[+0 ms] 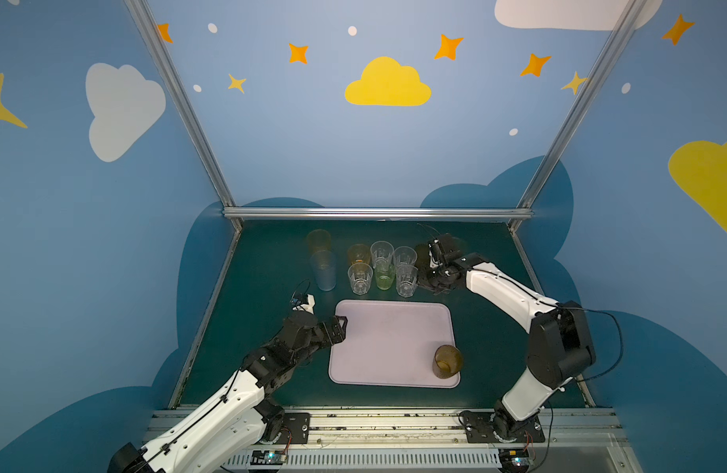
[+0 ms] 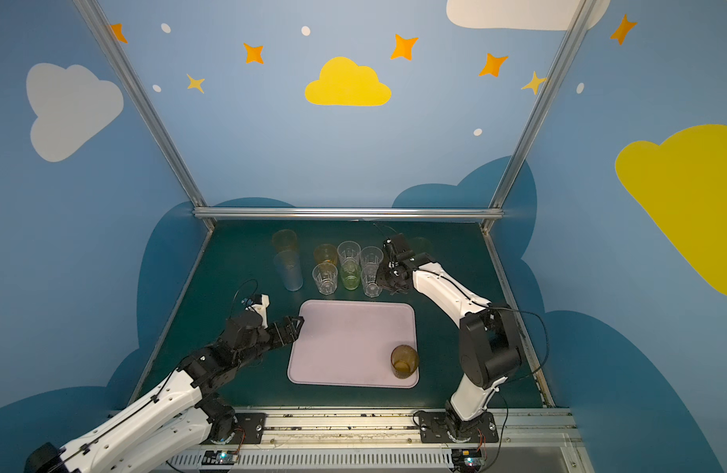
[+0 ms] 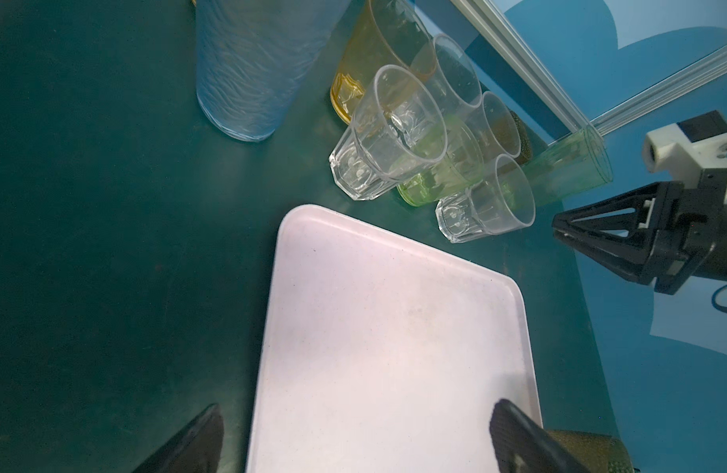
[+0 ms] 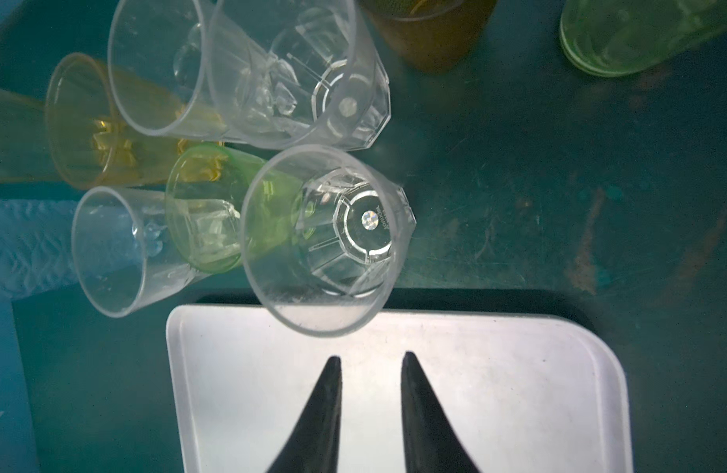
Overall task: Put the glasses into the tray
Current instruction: 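Move the open right gripper back to the clear faceted glasses, then close the right gripper on a clear faceted glass rim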
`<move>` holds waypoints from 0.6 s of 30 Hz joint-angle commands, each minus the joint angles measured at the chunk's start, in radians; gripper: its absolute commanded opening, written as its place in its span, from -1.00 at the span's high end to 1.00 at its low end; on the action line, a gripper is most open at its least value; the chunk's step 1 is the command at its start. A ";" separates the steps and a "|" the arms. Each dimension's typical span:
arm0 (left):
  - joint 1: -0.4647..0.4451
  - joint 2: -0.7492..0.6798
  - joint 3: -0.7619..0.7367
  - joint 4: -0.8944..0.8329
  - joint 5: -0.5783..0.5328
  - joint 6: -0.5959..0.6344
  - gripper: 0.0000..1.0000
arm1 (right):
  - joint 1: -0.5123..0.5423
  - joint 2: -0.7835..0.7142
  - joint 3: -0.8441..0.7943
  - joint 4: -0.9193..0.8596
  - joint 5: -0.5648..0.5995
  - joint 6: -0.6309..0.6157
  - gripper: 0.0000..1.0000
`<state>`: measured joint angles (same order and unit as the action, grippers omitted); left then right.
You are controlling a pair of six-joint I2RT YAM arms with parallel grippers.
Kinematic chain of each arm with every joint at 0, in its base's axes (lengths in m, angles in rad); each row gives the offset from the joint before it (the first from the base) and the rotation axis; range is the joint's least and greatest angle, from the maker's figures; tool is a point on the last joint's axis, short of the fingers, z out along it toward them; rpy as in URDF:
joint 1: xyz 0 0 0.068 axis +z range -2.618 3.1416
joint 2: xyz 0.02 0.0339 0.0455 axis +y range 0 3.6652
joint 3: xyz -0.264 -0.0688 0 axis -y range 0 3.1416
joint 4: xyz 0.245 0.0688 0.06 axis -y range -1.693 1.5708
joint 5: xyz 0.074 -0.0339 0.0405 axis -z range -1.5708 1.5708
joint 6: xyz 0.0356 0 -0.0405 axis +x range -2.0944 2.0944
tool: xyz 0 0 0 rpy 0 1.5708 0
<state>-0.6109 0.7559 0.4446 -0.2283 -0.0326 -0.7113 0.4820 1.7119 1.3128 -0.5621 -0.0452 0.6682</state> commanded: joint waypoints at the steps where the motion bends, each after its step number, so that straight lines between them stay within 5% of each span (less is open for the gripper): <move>1: 0.006 -0.008 -0.016 0.021 0.003 0.009 -0.99 | -0.012 0.032 0.039 0.006 0.005 0.006 0.54; 18: 0.015 0.016 -0.029 0.041 0.023 0.006 -0.99 | -0.034 0.089 0.059 0.054 -0.021 0.029 0.72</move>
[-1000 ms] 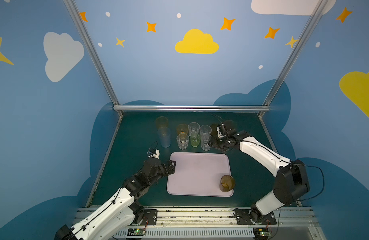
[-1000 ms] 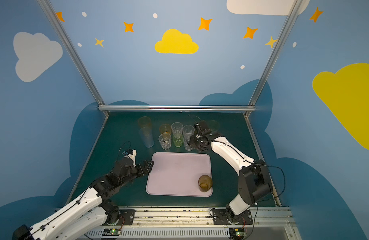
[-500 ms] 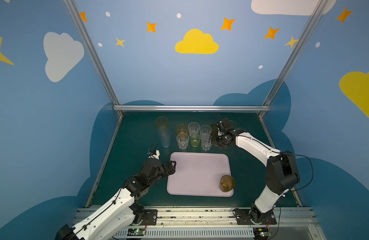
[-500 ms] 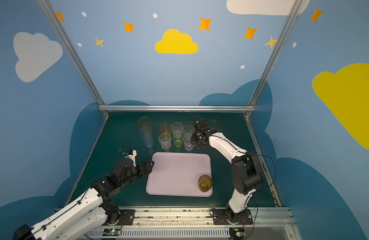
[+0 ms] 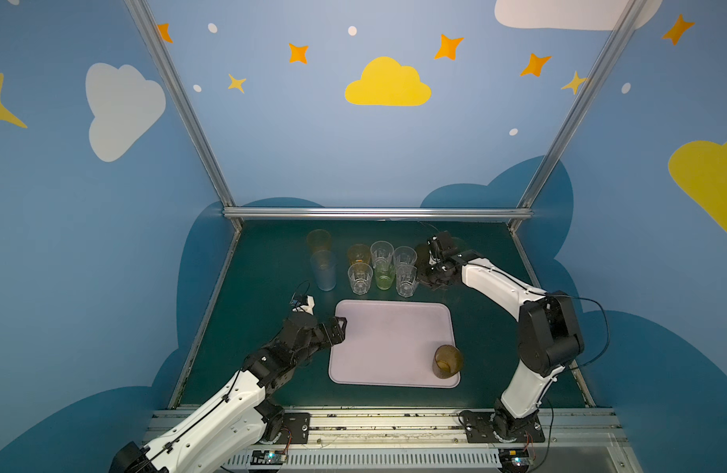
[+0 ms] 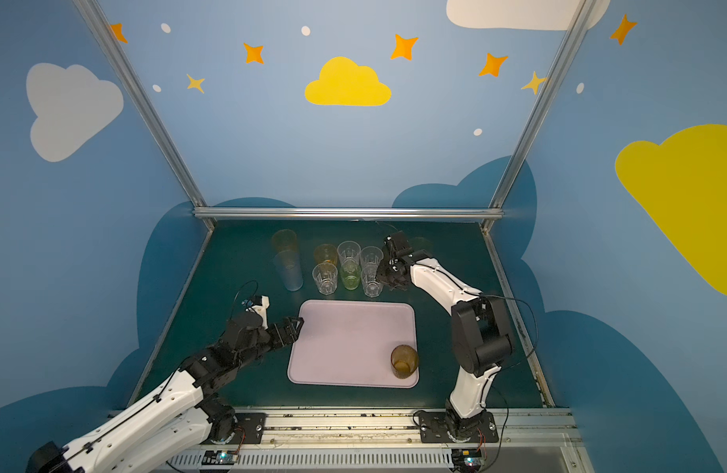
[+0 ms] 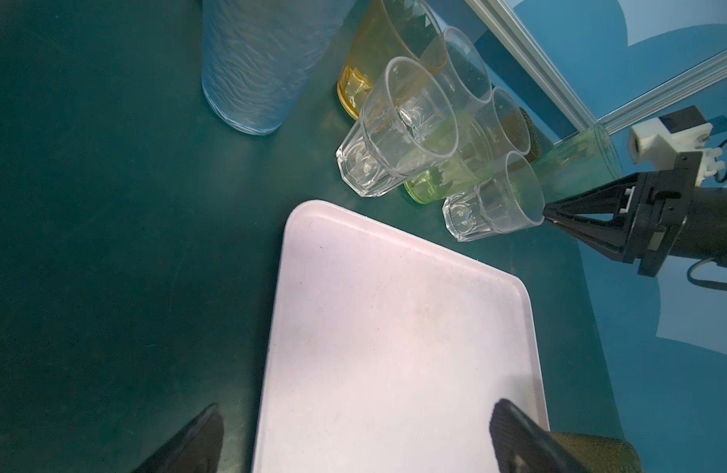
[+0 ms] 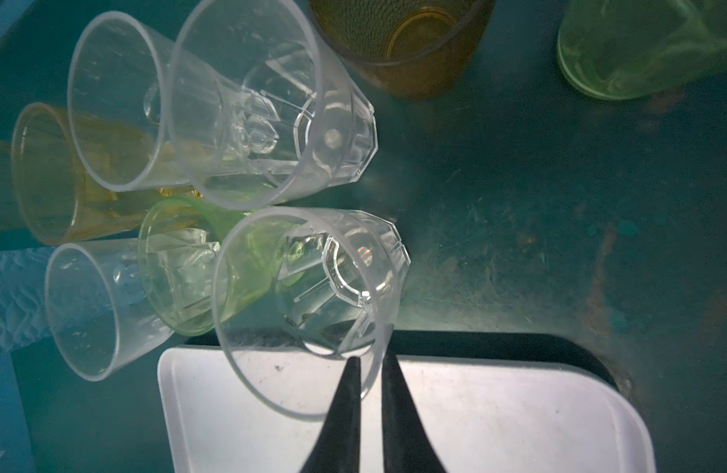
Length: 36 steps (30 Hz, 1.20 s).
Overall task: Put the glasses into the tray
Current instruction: 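Close the right gripper on a clear faceted glass rim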
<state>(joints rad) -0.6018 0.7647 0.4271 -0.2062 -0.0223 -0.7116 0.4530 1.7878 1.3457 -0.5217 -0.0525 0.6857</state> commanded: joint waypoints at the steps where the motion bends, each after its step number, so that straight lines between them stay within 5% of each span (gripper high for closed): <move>1: 0.007 0.010 -0.011 0.021 0.013 0.006 -0.99 | -0.005 0.015 0.029 0.016 -0.016 0.009 0.69; 19: 0.013 0.037 -0.013 0.037 0.018 0.013 -0.99 | -0.008 0.097 0.081 -0.027 0.029 0.005 0.75; 25: 0.013 0.052 -0.013 0.051 0.020 0.020 -0.99 | -0.008 0.109 0.090 -0.053 0.035 -0.003 0.96; 36: 0.013 0.096 0.002 0.074 0.051 0.013 -0.99 | -0.008 0.026 0.036 -0.081 0.065 -0.003 1.00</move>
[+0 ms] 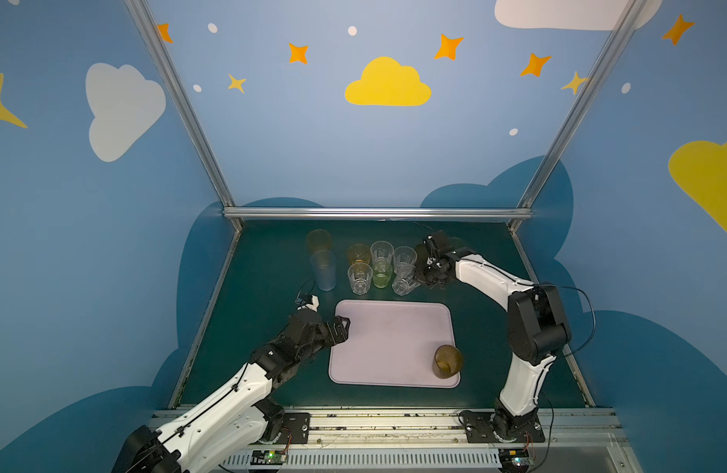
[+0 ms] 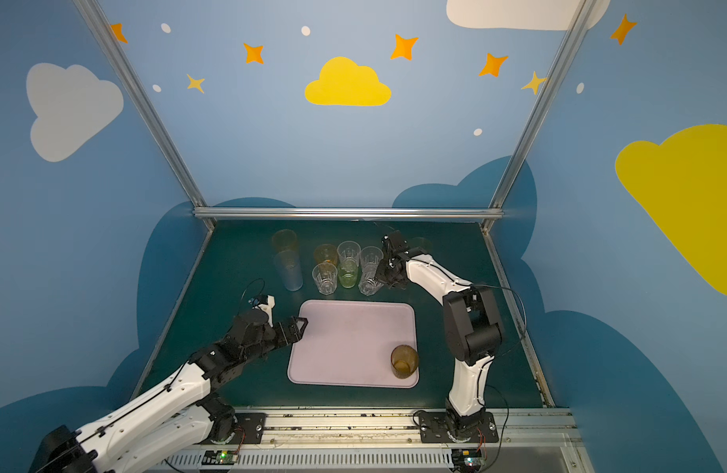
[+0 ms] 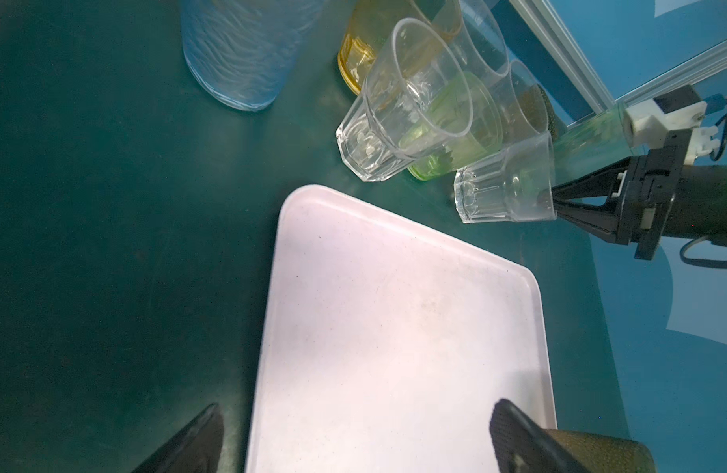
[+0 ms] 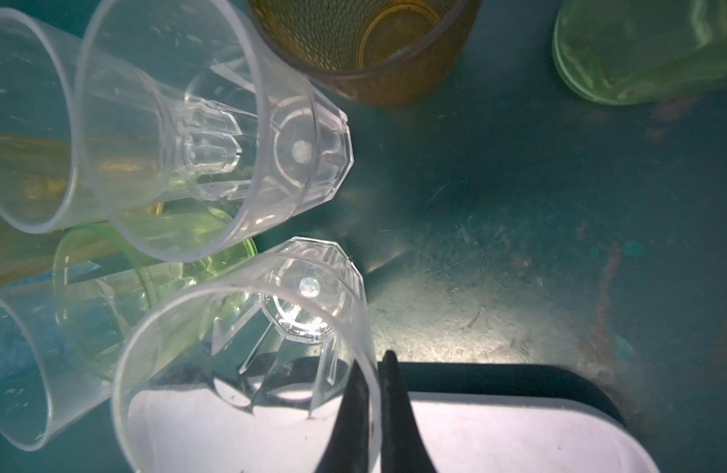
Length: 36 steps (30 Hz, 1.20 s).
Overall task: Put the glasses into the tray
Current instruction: 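Close the right gripper on a clear faceted glass rim, then carry the clear faceted glass with the right gripper over the tray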
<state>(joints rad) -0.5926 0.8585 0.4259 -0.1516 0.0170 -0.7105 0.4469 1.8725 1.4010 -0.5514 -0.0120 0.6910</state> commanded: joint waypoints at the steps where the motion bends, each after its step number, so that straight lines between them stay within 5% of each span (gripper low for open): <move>1: 0.005 0.004 0.004 0.021 0.014 0.009 -0.99 | -0.002 -0.070 -0.027 -0.051 0.022 -0.007 1.00; 36: -0.002 -0.067 0.006 -0.051 0.208 -0.131 -0.99 | 0.042 -0.692 -0.458 -0.092 0.024 -0.036 1.00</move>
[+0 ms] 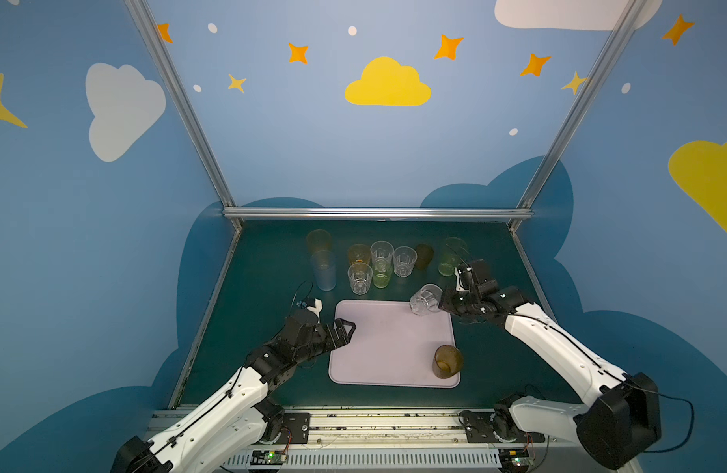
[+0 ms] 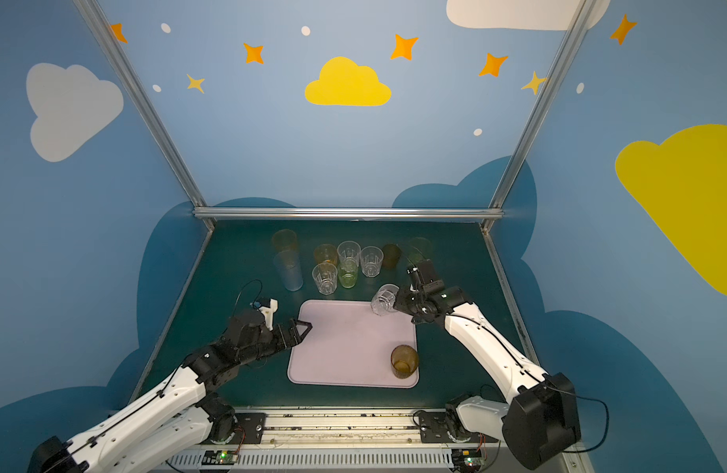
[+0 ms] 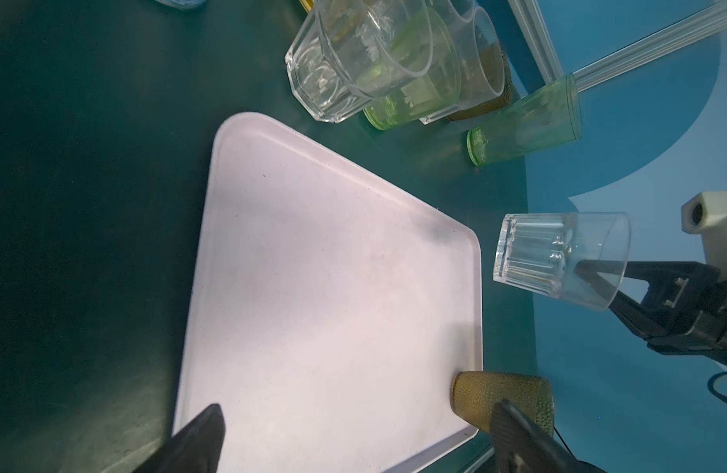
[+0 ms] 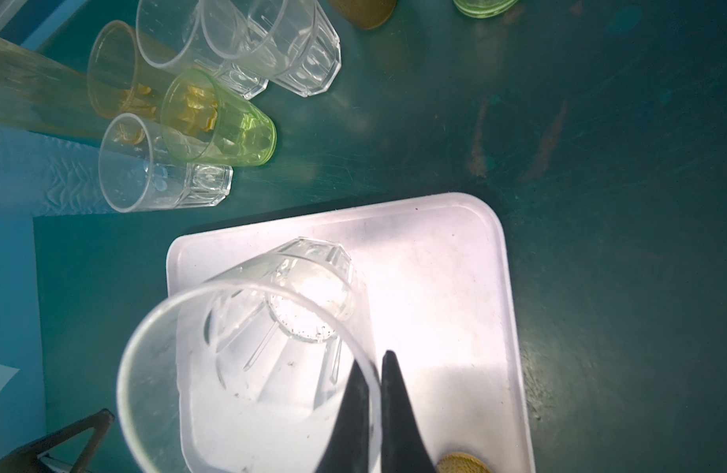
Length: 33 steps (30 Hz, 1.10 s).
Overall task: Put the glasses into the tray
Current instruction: 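Carry the clear faceted glass with the right gripper over the tray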
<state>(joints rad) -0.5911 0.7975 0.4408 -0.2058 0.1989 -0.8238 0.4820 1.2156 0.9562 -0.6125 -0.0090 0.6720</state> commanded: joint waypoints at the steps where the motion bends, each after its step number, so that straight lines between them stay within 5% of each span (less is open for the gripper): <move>1: -0.004 -0.004 -0.010 0.006 0.036 -0.021 -0.99 | 0.008 -0.043 -0.017 -0.038 0.023 -0.021 1.00; 33: -0.225 0.140 0.039 0.111 -0.026 -0.074 -0.99 | 0.028 -0.068 -0.083 -0.148 0.136 -0.049 1.00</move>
<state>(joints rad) -0.8082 0.9340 0.4641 -0.1318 0.1894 -0.8955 0.5026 1.1595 0.8837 -0.7395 0.1013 0.6277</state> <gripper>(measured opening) 0.996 0.047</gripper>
